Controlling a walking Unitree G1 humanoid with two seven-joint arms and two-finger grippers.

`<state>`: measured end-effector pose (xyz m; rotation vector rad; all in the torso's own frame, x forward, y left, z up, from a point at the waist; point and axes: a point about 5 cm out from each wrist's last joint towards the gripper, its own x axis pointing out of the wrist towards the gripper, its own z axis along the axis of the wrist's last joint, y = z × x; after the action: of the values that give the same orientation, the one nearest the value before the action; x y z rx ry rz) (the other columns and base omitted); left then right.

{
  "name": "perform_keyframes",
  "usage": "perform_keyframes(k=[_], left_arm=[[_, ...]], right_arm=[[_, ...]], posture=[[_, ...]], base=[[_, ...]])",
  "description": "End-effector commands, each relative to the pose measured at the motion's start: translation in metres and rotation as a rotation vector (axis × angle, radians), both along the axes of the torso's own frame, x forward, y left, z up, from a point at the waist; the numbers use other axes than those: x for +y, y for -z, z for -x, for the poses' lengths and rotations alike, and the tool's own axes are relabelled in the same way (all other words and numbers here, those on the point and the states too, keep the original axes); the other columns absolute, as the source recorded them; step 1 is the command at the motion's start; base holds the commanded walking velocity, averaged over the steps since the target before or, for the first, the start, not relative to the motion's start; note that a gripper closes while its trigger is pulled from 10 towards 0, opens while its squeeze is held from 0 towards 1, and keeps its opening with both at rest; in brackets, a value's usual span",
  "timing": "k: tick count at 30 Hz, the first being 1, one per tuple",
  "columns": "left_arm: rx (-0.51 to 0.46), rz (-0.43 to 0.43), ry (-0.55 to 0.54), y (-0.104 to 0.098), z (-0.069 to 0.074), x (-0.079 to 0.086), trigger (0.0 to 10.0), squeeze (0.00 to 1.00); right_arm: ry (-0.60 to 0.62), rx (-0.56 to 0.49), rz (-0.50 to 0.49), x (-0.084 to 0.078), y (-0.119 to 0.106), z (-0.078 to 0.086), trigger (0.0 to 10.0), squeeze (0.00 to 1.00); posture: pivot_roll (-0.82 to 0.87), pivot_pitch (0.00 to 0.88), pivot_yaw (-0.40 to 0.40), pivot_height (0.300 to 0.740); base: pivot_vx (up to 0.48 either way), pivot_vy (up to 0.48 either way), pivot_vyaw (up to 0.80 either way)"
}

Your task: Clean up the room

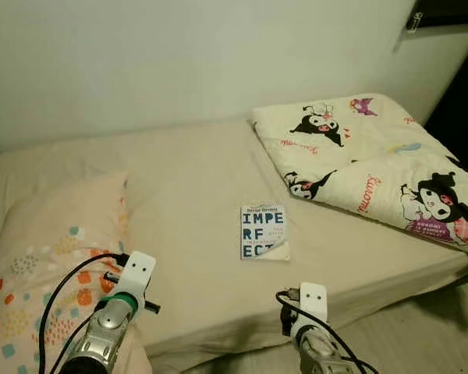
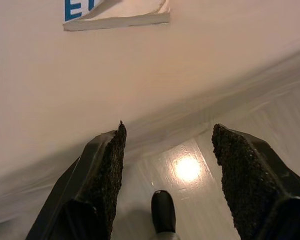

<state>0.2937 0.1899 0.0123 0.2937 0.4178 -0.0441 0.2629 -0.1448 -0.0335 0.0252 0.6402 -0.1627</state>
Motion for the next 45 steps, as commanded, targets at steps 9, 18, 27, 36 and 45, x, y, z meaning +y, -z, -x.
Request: perform_keyframes(k=[9,18,27,36,45], left_arm=[[-0.001,0.005,-0.036,0.001,0.001,0.002,10.0,0.0],[-0.004,0.026,-0.089,0.003,0.005,0.006,10.0,0.0],[-0.008,0.034,-0.099,0.004,0.006,0.006,10.0,0.0],[0.0,0.023,-0.098,0.006,0.009,0.006,10.0,0.0],[0.021,0.049,-0.117,0.008,0.01,0.007,10.0,0.0]], right_arm=[[-0.132,0.011,0.05,0.011,0.001,0.0,10.0,0.0],[-0.172,0.015,0.056,0.013,-0.001,-0.003,10.0,0.0],[-0.193,0.011,0.061,0.013,-0.002,-0.004,10.0,0.0],[-0.204,0.017,0.064,0.012,-0.002,-0.004,10.0,0.0],[-0.209,0.02,0.066,0.012,-0.001,-0.004,10.0,0.0]], posture=[[0.19,0.01,0.056,0.74],[0.19,0.034,0.038,0.74],[0.18,0.043,0.025,0.74],[0.18,0.038,0.019,0.74],[0.18,0.042,0.009,0.74]], base=[[0.0,-0.36,0.0],[0.0,0.0,0.36],[0.0,0.0,0.0],[0.0,0.0,0.0],[0.0,0.32,0.0]])
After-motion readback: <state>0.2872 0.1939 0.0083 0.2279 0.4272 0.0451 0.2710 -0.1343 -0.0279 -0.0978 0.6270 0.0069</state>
